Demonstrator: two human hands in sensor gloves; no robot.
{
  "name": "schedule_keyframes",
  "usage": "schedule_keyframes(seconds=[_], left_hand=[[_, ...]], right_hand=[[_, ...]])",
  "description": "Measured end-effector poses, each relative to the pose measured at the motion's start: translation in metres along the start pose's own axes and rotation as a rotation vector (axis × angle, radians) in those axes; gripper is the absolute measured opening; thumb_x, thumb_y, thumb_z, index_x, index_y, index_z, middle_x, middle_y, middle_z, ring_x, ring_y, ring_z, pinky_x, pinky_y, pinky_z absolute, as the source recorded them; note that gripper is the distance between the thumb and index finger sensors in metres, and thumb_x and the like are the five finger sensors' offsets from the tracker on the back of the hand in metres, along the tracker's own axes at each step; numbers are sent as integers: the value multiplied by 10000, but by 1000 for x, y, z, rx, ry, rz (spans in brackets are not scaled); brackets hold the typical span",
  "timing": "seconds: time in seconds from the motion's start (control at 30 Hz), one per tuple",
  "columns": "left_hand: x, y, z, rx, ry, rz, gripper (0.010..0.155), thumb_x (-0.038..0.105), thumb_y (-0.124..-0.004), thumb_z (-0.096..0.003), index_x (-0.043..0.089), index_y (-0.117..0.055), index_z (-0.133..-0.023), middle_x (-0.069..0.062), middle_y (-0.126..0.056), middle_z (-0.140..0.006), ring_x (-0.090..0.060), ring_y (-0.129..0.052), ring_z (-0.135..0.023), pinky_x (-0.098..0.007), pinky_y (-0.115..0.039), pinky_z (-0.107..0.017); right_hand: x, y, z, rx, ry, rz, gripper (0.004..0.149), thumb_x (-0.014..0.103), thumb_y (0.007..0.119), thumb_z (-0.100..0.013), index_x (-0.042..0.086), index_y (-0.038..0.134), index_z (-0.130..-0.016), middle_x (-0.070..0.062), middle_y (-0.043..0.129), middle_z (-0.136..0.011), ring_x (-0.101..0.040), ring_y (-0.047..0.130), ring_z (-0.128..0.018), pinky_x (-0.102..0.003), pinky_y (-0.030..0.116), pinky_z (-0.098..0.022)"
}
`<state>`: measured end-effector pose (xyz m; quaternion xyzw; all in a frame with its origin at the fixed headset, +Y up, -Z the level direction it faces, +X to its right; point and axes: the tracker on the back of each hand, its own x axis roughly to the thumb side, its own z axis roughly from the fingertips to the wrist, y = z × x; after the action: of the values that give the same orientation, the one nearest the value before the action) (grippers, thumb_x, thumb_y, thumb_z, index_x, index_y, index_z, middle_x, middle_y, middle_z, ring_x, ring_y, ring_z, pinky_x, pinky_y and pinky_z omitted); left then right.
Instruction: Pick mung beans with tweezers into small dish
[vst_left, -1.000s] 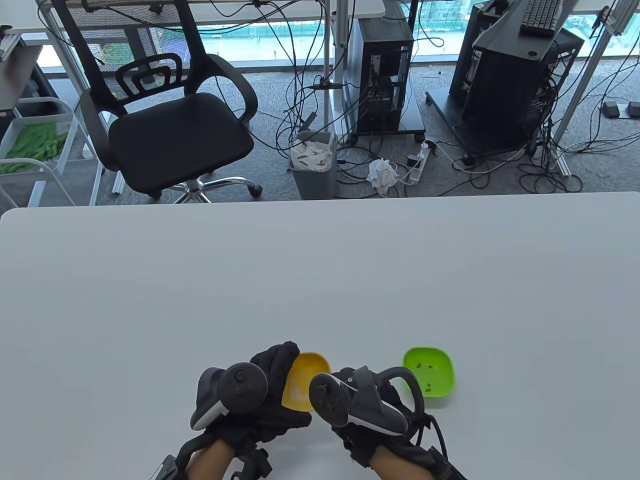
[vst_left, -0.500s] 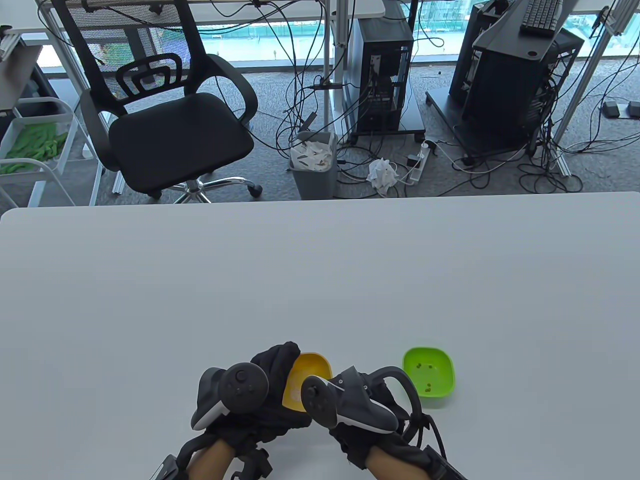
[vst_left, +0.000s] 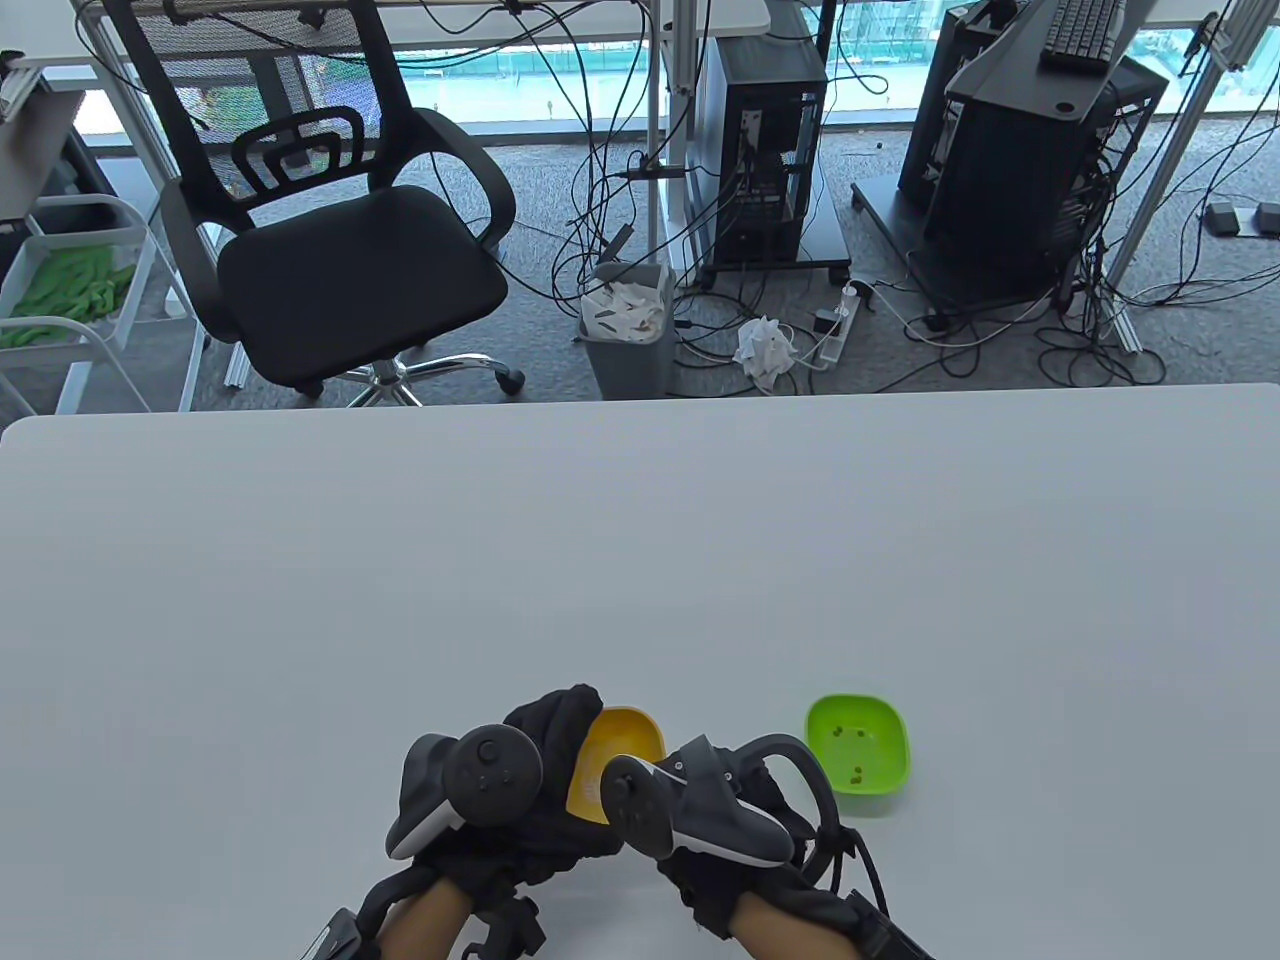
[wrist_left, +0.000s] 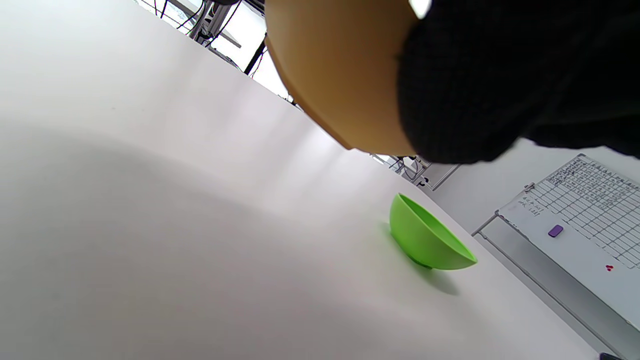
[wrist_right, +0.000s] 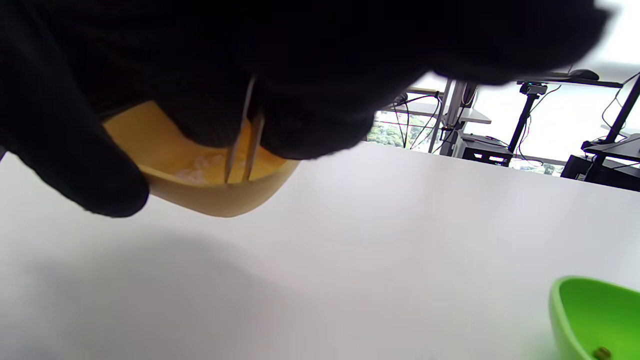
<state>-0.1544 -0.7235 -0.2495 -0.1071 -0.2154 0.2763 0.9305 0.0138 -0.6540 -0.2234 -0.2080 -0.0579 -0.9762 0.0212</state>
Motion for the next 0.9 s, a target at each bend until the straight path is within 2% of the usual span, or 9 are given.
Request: schedule_keyframes(seconds=[0.2, 0.27, 0.47, 0.57, 0.7, 0.77, 0.9], left_hand=[[0, 1, 0, 0, -6, 13, 1211, 563, -1012, -325, 150, -215, -1138, -118, -294, -1188, -435, -380, -1086, -637, -360, -789], [-1, 1, 0, 2, -4, 17, 1213, 561, -1013, -324, 149, -213, -1138, -120, -293, -1188, -436, -379, -1086, -636, -360, -789], [-2, 5, 2, 17, -8, 34, 1211, 564, -1010, -326, 148, -214, -1138, -120, -292, -1188, -436, -381, -1086, -637, -361, -788], [-2, 5, 2, 19, -10, 33, 1211, 566, -1009, -326, 148, -214, -1138, -119, -293, -1188, -435, -380, -1086, -636, -362, -788], [-2, 5, 2, 13, -6, 32, 1209, 563, -1010, -327, 149, -214, -1138, -120, -293, -1188, -436, -380, -1086, -637, -361, -788], [-2, 6, 2, 13, -4, 33, 1212, 563, -1010, -326, 149, -212, -1138, -120, -292, -1188, -436, -379, -1086, -637, -359, -789], [-1, 5, 2, 11, -3, 29, 1211, 563, -1011, -326, 148, -213, -1138, -121, -291, -1188, -436, -380, -1086, -637, -360, -789]], right_hand=[[-7, -3, 6, -34, 22, -28, 350, 325, 886, -463, 61, 978, -674, -132, 987, -456, -82, 921, -207, -332, 874, -186], [-17, -10, 12, -96, 57, -80, 349, 324, 888, -461, 60, 980, -670, -133, 988, -452, -81, 920, -203, -332, 874, -183], [-71, -33, 38, -270, 241, -198, 349, 324, 887, -461, 59, 980, -669, -134, 988, -450, -80, 920, -201, -330, 873, -180], [-99, -35, 48, -296, 327, -224, 351, 324, 887, -462, 57, 978, -670, -132, 988, -451, -79, 919, -202, -329, 873, -180], [-140, -23, 59, -297, 444, -259, 350, 324, 887, -462, 56, 980, -668, -132, 988, -447, -78, 919, -199, -329, 873, -176], [-159, -9, 63, -278, 494, -283, 350, 323, 887, -462, 56, 979, -668, -133, 988, -447, -78, 918, -198, -328, 873, -176], [-171, 7, 67, -264, 523, -305, 350, 323, 887, -461, 56, 980, -665, -134, 988, -445, -78, 918, -196, -328, 873, -174]])
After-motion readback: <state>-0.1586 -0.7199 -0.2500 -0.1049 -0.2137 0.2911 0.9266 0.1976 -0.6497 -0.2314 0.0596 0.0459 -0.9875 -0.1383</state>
